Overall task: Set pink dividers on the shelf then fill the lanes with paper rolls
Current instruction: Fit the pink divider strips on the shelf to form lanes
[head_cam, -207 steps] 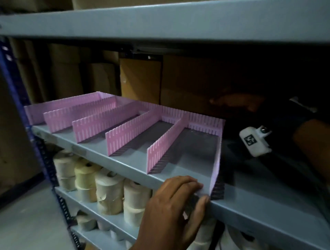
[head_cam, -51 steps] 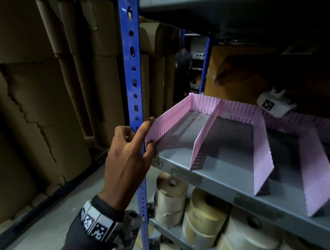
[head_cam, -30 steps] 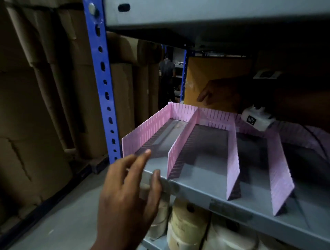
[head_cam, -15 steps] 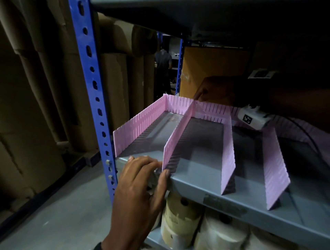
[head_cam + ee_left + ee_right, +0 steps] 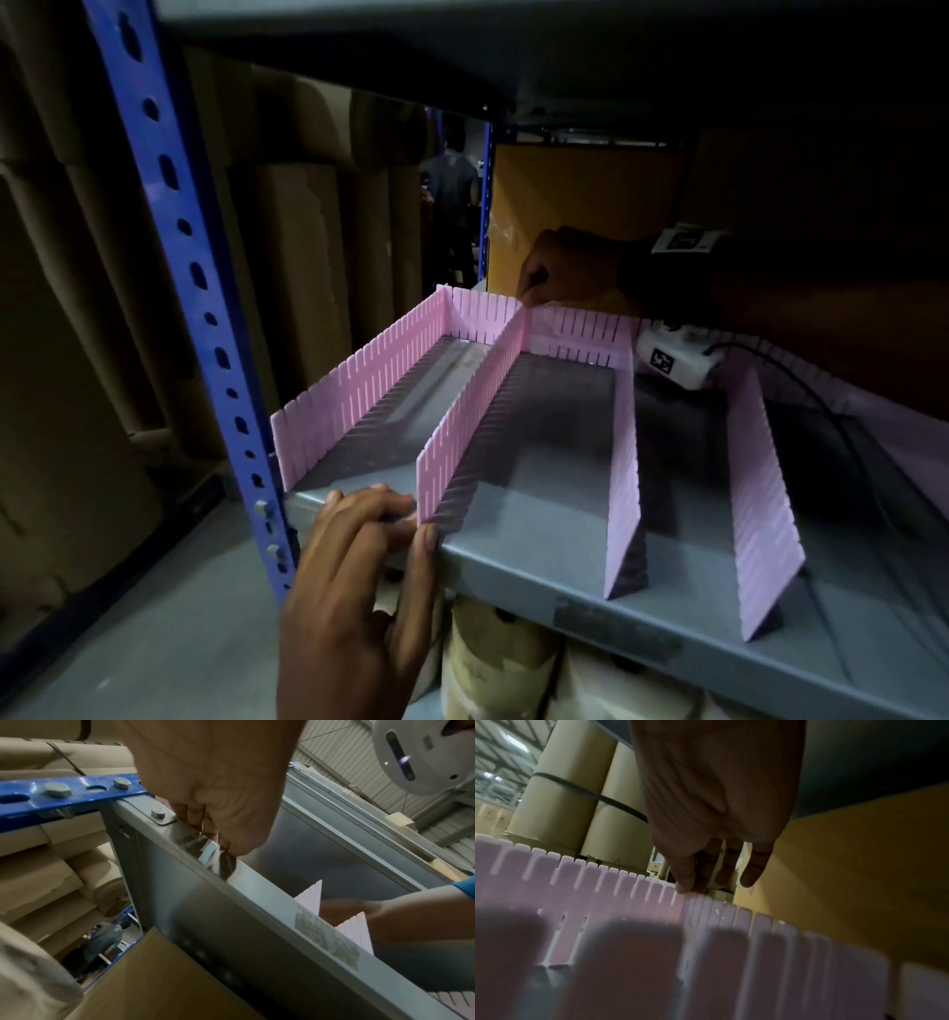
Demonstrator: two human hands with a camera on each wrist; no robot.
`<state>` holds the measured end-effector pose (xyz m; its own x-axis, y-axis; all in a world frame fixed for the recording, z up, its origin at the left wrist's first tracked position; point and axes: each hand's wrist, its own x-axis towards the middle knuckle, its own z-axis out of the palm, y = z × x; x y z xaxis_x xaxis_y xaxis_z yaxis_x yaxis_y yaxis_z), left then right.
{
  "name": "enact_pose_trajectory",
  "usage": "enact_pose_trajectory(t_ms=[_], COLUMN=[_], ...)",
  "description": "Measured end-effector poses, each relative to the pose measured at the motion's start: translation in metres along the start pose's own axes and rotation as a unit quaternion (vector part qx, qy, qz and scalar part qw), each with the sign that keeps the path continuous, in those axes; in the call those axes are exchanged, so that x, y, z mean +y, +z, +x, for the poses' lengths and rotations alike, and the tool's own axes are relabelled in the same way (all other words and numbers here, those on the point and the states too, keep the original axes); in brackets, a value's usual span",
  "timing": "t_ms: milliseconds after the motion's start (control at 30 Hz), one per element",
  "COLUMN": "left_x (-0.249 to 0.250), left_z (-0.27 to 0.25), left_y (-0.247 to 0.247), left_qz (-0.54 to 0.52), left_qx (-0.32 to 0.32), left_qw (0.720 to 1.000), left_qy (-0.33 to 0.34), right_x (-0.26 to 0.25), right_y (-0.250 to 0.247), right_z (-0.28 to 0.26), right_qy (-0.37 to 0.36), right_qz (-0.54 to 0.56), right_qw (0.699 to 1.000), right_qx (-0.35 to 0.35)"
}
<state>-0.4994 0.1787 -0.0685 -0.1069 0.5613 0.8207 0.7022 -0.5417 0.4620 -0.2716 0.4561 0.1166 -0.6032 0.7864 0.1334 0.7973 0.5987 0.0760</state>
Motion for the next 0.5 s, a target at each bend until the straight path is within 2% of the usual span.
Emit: enact_pose_trajectory(t_ms=[200,500], left_x=[0.000,0.003], left_z=[-0.001,-0.002], left_y=[0.001,0.001], left_qz=[-0.007,-0.015], left_qx=[0.006,0.002], left_qw=[1.000,1.000], left_qy=[0.012,-0.005], right_x=[0.005,0.000], right_y=[-0.013,-0.017], right_z=[-0.004,-0.018], right_qy=[0.009,0.020], right_qz=[0.055,0.075], right_qw=[0.998,0.996], right_qx=[-0.041,-0.048])
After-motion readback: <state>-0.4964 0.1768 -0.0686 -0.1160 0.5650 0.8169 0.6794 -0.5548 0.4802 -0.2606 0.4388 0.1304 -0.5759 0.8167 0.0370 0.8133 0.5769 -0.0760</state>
